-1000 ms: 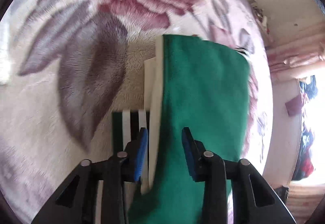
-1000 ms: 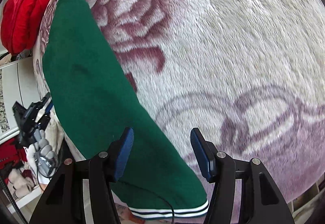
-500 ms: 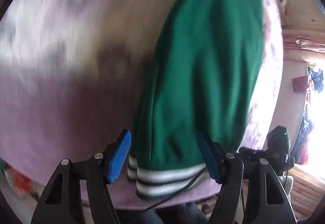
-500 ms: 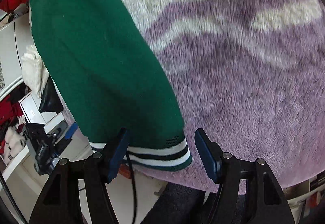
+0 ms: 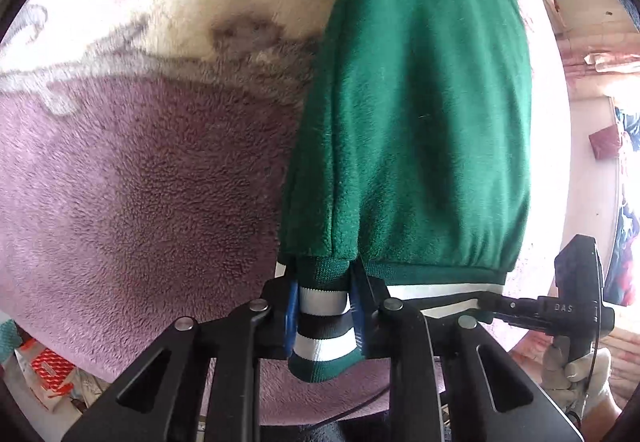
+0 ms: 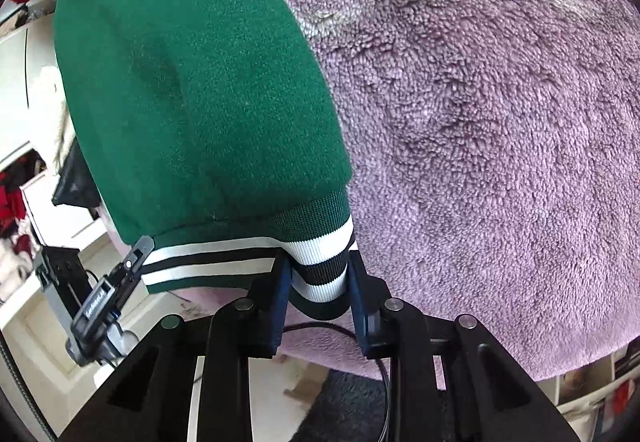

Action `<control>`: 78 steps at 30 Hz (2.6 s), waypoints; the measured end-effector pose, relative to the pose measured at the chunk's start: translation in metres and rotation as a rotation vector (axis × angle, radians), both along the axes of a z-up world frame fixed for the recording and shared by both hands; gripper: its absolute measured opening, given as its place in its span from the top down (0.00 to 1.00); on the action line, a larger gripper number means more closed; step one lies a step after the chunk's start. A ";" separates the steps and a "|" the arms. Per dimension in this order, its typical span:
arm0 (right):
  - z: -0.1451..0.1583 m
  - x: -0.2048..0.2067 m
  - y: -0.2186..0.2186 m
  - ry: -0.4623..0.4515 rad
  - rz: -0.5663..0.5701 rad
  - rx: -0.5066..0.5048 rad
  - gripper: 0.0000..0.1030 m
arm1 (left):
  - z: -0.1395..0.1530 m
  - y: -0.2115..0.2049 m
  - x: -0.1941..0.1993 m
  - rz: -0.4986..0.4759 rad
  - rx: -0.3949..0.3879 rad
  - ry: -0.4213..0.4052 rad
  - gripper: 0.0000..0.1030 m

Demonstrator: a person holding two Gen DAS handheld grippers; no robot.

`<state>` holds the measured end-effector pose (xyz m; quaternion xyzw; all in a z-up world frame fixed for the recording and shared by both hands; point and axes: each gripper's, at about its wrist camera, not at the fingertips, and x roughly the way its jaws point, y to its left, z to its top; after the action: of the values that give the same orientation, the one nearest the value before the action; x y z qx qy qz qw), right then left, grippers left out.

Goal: Fold large clothes

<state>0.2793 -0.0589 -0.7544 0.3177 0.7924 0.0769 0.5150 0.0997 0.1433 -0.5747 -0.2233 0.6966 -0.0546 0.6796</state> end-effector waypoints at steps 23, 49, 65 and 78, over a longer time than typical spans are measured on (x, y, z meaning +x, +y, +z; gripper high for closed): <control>-0.029 0.012 -0.023 -0.119 -0.174 0.363 0.86 | 0.006 0.000 0.023 0.067 -0.200 -0.175 0.84; -0.001 -0.123 -0.120 0.049 -0.209 0.400 0.89 | 0.024 -0.038 -0.056 0.089 -0.338 -0.079 0.89; 0.141 -0.030 -0.134 -0.116 -0.255 0.553 0.89 | 0.168 -0.038 0.070 0.034 -0.349 -0.332 0.88; 0.027 0.205 -0.130 -0.045 -0.237 0.381 0.86 | 0.032 -0.021 0.254 0.067 -0.378 -0.052 0.85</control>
<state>0.4845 -0.1892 -0.7276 0.4986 0.7088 0.1712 0.4687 0.3536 0.1221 -0.5427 -0.3686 0.6483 -0.1674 0.6448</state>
